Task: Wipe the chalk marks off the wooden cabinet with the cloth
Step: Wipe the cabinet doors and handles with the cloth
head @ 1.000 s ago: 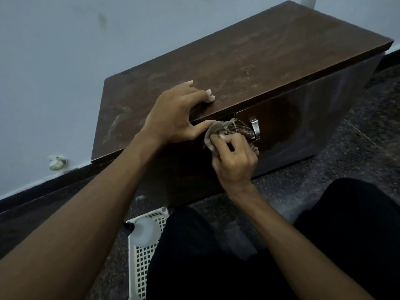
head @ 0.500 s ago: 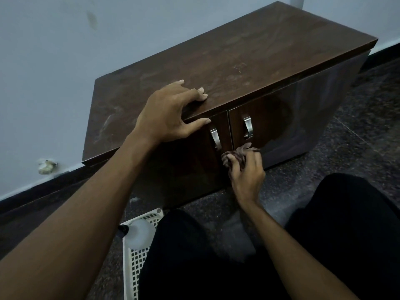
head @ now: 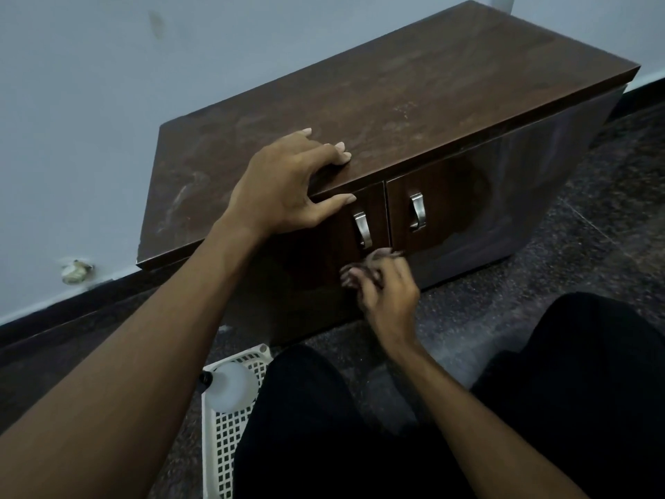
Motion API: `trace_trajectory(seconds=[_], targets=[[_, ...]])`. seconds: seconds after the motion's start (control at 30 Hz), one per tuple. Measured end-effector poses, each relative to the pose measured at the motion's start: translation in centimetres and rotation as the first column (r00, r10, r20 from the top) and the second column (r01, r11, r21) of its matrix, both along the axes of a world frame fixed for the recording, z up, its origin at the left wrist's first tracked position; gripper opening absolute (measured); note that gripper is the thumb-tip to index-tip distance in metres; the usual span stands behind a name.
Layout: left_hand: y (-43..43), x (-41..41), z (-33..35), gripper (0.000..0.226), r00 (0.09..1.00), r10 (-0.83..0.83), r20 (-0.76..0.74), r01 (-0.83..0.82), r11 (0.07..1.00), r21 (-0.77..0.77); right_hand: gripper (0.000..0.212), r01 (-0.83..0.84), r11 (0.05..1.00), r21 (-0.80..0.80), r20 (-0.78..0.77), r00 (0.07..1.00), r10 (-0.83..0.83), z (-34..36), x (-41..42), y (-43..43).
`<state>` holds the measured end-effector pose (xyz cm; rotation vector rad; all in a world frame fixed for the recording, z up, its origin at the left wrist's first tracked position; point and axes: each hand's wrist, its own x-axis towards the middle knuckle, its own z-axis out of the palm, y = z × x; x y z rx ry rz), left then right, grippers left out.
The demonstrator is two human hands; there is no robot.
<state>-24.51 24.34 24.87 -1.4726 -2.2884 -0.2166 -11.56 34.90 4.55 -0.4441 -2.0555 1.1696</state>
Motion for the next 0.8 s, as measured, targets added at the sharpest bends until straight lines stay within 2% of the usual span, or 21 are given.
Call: trace_trajectory(seconds=[0.07,0.1,0.17,0.2,0.27,0.33,0.37,0.43,0.47,0.5,0.57,0.6,0.63,0.67,0.7,0.73,0.8], targets=[[0.1,0.0,0.0,0.054,1.000,-0.005,0.001,0.005,1.000,-0.007,0.022,0.233,0.959,-0.163,-0.003,0.972,-0.237,0.5,0.2,1.5],[0.1,0.0,0.1,0.054,1.000,-0.008,0.001,0.008,1.000,-0.009,0.026,0.308,0.931,-0.194,0.008,0.950,-0.313,0.8,0.2,2.1],[0.2,0.1,0.2,0.053,1.000,-0.009,-0.001,0.009,1.000,-0.011,0.027,0.324,0.922,-0.211,0.023,0.945,-0.327,1.3,0.1,2.2],[0.2,0.1,0.2,0.053,1.000,-0.006,-0.002,0.006,1.000,-0.010,0.026,0.274,0.937,-0.218,0.033,0.961,-0.273,1.5,0.2,1.7],[0.2,0.1,0.2,0.053,1.000,-0.001,-0.005,0.001,1.000,-0.006,0.022,0.045,0.980,-0.195,0.072,0.997,-0.031,1.5,0.3,0.4],[0.1,0.2,0.2,0.053,1.000,0.001,-0.010,-0.001,1.000,-0.010,0.022,-0.237,0.959,-0.153,0.154,0.953,0.260,1.0,0.1,-0.5],[0.1,0.3,0.2,0.054,1.000,0.003,-0.010,-0.003,1.000,-0.019,0.023,-0.312,0.936,-0.165,0.182,0.923,0.340,0.7,0.1,-0.7],[0.1,0.2,0.2,0.055,1.000,0.006,-0.012,-0.006,1.000,-0.027,0.026,-0.286,0.911,-0.298,0.176,0.921,0.347,0.0,0.3,-0.7],[0.0,0.2,0.1,0.055,1.000,0.009,-0.012,-0.009,1.000,-0.024,0.026,-0.224,0.871,-0.437,0.163,0.933,0.321,-0.2,0.6,-0.5],[0.0,0.3,0.2,0.054,1.000,0.011,-0.009,-0.011,1.000,-0.022,0.025,-0.157,0.775,-0.611,0.158,0.936,0.314,-0.5,0.9,-0.1],[-0.1,0.4,0.2,0.055,1.000,0.011,-0.004,-0.011,1.000,-0.022,0.027,-0.069,0.462,-0.884,0.123,0.920,0.372,-0.6,1.3,1.4],[0.0,0.5,0.3,0.055,1.000,0.010,-0.005,-0.010,1.000,-0.020,0.029,-0.051,0.306,-0.951,0.084,0.907,0.413,-0.5,1.5,2.3],[0.0,0.5,0.3,0.054,1.000,0.006,-0.006,-0.007,1.000,-0.016,0.034,-0.047,0.195,-0.980,0.048,0.889,0.455,-0.2,1.7,2.9],[0.1,0.6,0.4,0.054,1.000,0.005,-0.001,-0.005,1.000,-0.013,0.039,-0.048,0.144,-0.988,0.031,0.866,0.499,0.1,1.9,3.4],[0.1,0.6,0.5,0.053,1.000,0.008,0.009,-0.008,1.000,-0.012,0.040,-0.057,0.134,-0.989,0.025,0.839,0.544,0.6,2.3,3.6],[0.0,0.7,0.6,0.052,1.000,0.015,0.017,-0.015,1.000,-0.011,0.035,-0.070,0.175,-0.982,0.045,0.813,0.580,0.9,2.7,3.4],[-0.2,1.1,0.7,0.050,0.999,0.037,0.007,-0.037,0.999,-0.011,0.018,-0.136,0.347,-0.928,0.131,0.752,0.646,1.7,3.6,2.9]])
